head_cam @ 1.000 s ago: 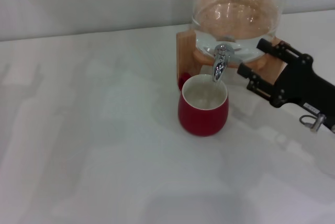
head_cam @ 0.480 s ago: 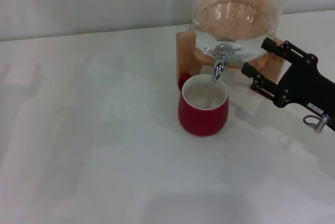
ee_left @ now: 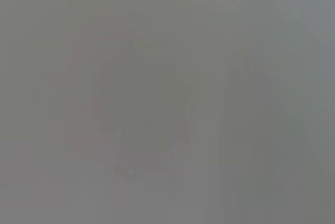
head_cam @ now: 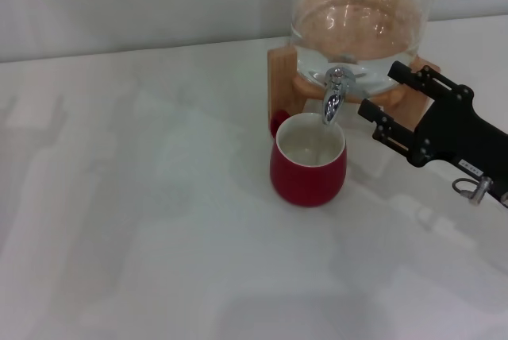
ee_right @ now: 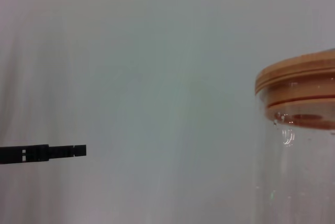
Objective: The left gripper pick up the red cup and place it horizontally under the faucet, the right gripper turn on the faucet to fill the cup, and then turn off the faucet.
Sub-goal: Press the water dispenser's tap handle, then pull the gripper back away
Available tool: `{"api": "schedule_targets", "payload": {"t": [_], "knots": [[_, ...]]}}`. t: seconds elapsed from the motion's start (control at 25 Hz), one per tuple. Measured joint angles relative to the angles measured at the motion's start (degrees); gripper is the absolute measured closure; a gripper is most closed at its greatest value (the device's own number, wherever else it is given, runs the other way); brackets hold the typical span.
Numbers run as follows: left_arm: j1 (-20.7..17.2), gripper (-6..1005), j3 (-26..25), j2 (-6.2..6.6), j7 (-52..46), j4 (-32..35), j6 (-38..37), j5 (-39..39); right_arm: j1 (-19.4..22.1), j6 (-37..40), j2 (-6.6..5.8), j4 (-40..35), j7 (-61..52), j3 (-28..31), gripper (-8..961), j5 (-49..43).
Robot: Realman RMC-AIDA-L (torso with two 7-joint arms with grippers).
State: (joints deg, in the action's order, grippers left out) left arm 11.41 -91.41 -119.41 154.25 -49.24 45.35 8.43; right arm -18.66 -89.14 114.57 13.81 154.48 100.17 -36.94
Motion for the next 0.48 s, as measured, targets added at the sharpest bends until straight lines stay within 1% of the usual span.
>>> {"api": "schedule_targets", "payload": {"t": [0.48], "knots": [[0.45,199,0.0,0.06,0.0,0.29,-0.01,0.0,-1.14,0.94,0.13,0.09,-0.11,-0.71,279,-0.07]]}}
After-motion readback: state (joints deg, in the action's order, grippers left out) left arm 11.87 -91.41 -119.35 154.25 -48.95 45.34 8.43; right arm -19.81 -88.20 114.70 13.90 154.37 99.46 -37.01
